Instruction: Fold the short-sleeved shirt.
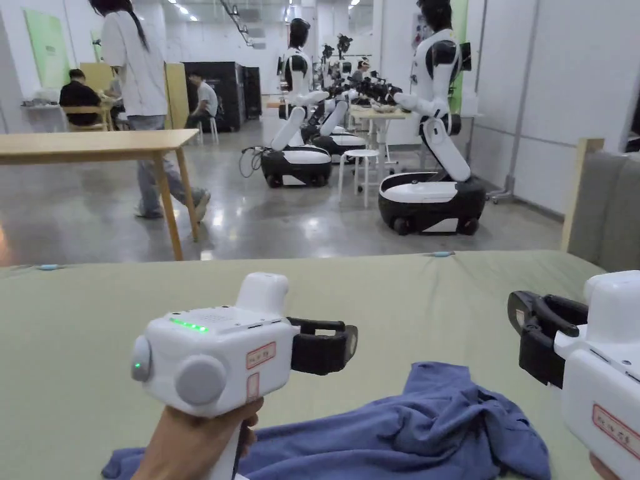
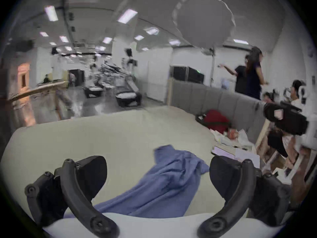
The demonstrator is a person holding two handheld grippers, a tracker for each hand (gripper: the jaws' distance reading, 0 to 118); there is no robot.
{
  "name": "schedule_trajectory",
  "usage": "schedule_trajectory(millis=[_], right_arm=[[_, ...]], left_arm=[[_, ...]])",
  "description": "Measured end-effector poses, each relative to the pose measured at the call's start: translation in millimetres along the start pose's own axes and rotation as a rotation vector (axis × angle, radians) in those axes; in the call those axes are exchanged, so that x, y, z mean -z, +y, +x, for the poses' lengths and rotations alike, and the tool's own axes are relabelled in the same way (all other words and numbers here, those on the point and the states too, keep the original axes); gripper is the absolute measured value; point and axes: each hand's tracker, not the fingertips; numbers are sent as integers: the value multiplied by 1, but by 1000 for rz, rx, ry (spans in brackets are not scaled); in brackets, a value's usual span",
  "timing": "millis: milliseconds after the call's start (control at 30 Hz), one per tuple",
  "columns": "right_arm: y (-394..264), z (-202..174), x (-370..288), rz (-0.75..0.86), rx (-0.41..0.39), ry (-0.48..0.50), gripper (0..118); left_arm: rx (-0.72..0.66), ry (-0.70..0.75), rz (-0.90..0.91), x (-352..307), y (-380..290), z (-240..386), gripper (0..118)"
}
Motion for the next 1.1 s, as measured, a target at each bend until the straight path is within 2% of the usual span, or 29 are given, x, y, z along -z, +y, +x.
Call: schedule_trajectory(millis=[67,100,133,167,200,233,267,367,433,500,533,567,633,667,933,1033,1100], right_arm=[[-5,-14,2,1,4,29,0],[-8,-21,3,-1,13,45,0],[-11,-27,4,-3,22,62,0],[-14,-32,3,-9,32,75,0],[-17,-37,4,-15,43,89,0],[-19,-41,5,-19,51,99,0],[-21,-44,6,-24,57,103,0],[-23,-50,11,-38,59,108,0],[-23,-52,12,-45,56,111,0],[-22,-53,11,-46,52,113,0],[-22,-52,9,-47,50,112,0],[-22,-51,8,-48,48,112,0],[-23,-49,6,-51,50,110,0],[-25,-46,5,-54,52,112,0],[-38,-35,6,-94,31,98,0],[-44,-34,10,-111,31,104,1],[-49,-34,13,-122,32,105,1]], left_arm=[[-28,127,32,-48,-20,-27,115],[-40,193,30,-72,-33,-38,111],[-59,251,53,-94,-46,-48,99],[-62,288,60,-111,-57,-55,63],[-65,330,63,-128,-68,-62,16],[-72,378,63,-133,-77,-67,0],[-52,433,83,-143,-81,-71,0],[-135,399,43,-150,-83,-86,0],[-134,423,23,-140,-70,-94,0],[-153,470,-109,-122,-56,-106,0],[-199,477,-192,-107,-54,-116,8],[-234,468,-253,-92,-56,-127,27],[-319,486,-379,-64,-65,-148,95],[-351,490,-434,-48,-74,-160,118],[-446,670,-630,12,-132,-216,115],[-424,672,-655,20,-148,-223,115],[-417,642,-765,24,-161,-217,115]])
